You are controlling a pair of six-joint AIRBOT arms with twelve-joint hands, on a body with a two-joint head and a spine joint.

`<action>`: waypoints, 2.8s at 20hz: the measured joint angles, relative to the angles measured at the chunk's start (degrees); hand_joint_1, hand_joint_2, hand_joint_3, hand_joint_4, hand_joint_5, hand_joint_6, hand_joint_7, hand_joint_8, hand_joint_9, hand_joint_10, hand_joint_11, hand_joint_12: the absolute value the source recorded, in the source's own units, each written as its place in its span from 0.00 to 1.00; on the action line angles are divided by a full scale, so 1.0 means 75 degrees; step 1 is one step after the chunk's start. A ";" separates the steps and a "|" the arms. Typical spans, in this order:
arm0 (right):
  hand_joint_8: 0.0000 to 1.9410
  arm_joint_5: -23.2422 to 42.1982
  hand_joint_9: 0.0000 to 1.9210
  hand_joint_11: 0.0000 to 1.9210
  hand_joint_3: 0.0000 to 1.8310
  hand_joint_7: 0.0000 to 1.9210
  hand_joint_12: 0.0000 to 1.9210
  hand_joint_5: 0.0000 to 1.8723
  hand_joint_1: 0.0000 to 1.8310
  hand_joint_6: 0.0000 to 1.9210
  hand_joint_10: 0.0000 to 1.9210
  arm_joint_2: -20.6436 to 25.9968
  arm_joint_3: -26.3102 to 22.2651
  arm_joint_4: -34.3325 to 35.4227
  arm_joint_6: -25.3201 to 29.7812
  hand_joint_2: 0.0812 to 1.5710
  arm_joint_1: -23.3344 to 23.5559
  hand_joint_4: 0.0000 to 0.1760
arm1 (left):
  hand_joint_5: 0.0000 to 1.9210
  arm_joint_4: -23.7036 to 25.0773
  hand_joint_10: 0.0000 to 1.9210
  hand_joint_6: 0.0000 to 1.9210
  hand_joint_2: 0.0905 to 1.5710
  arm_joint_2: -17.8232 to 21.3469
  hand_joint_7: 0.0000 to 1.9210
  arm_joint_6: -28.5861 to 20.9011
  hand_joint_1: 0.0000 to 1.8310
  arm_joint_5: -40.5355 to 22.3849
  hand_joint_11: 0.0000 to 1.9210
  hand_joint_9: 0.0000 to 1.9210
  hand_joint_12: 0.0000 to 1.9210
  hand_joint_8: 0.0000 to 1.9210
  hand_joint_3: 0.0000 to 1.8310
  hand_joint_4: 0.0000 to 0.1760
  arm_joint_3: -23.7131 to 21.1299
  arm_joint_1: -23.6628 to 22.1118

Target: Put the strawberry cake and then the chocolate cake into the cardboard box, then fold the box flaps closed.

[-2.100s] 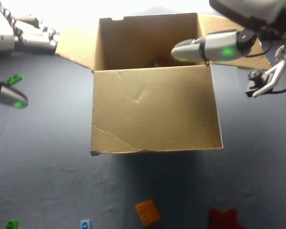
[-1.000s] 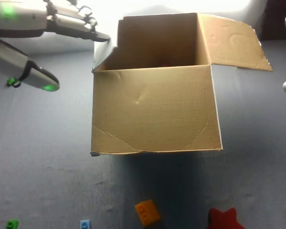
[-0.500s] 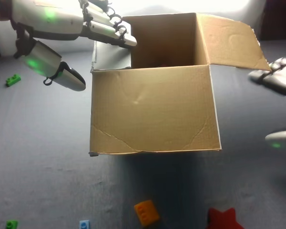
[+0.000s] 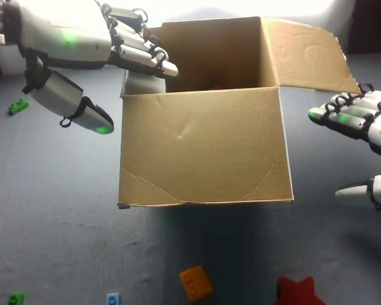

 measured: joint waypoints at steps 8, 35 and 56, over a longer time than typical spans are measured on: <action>0.00 0.0364 0.01 0.01 0.00 0.02 0.01 0.00 0.25 0.00 0.00 0.0755 -0.0577 0.0052 0.0114 0.66 0.0871 0.00 | 0.08 0.0102 0.00 0.00 0.71 0.0000 0.11 0.0003 0.18 -0.0061 0.00 0.18 0.58 0.00 0.00 0.35 0.0061 0.0035; 0.00 -0.1148 0.02 0.01 0.00 0.03 0.01 0.00 0.24 0.00 0.01 -0.0423 -0.0478 0.0338 -0.0385 0.66 0.2503 0.00 | 0.08 0.0842 0.00 0.00 0.71 0.1944 0.11 -0.0676 0.17 -0.0600 0.00 0.17 0.57 0.00 0.00 0.34 -0.0481 -0.0163; 0.00 -0.2055 0.02 0.00 0.00 0.02 0.10 0.00 0.25 0.00 0.01 0.0944 -0.1003 0.0396 0.0149 0.66 0.3005 0.00 | 0.08 -0.1046 0.00 0.00 0.71 0.2442 0.12 0.0761 0.17 -0.0490 0.00 0.17 0.58 0.00 0.00 0.31 -0.2375 0.1973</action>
